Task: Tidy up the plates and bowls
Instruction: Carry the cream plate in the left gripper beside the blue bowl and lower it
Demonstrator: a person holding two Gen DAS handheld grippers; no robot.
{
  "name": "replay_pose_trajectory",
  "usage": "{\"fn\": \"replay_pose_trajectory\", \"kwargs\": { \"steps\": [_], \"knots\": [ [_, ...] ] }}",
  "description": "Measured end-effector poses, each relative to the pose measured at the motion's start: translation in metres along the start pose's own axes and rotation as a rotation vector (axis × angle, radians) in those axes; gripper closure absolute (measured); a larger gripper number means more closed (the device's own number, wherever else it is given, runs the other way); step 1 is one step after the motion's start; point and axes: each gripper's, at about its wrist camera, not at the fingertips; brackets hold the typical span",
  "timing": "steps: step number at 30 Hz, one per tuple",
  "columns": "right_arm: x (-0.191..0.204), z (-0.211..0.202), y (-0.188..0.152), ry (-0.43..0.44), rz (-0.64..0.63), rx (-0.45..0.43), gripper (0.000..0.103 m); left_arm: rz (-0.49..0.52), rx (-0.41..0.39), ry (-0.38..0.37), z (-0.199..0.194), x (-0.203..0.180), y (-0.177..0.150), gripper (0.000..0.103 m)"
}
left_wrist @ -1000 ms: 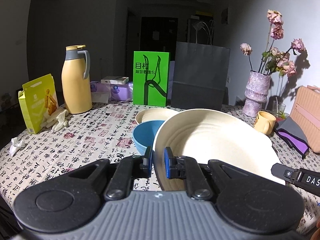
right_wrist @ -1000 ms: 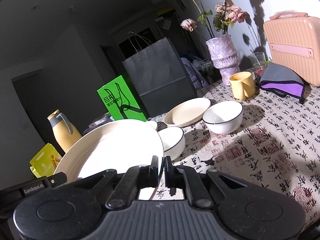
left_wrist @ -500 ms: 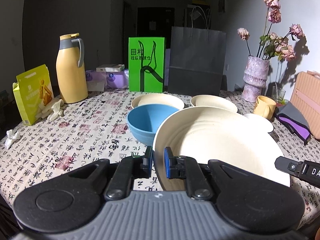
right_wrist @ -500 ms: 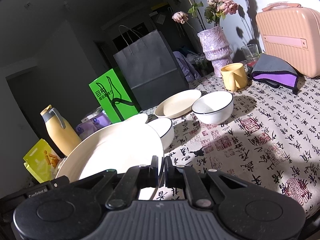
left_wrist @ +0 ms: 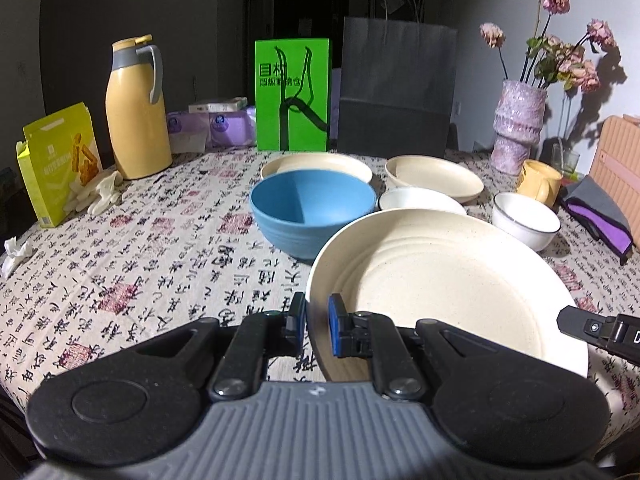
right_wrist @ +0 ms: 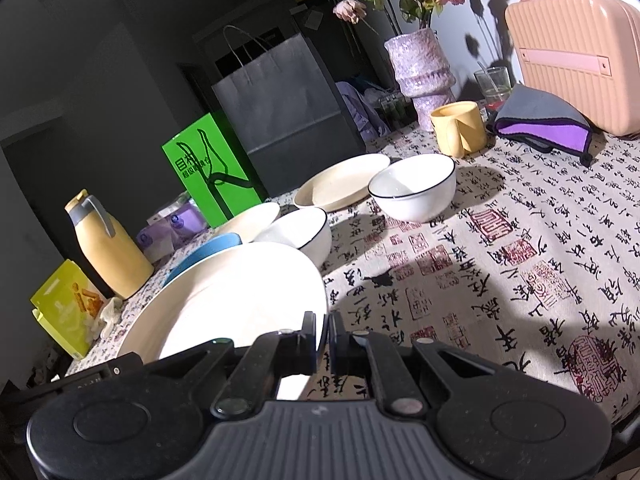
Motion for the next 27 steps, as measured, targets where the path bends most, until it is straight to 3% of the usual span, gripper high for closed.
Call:
{"fn": "replay_pose_trajectory", "kwargs": {
  "steps": [27],
  "knots": [
    [-0.012, 0.037, -0.012, -0.057, -0.003, 0.09, 0.097, 0.001, 0.113, 0.031, 0.05, -0.002, -0.015, 0.091]
  ]
}}
Point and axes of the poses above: each gripper's, at about its wrist camera, not at the fingertips, and z roughly the way its jaws point, x to its left, y to its top, and after that the axes turned 13 degrees about x, right-handed
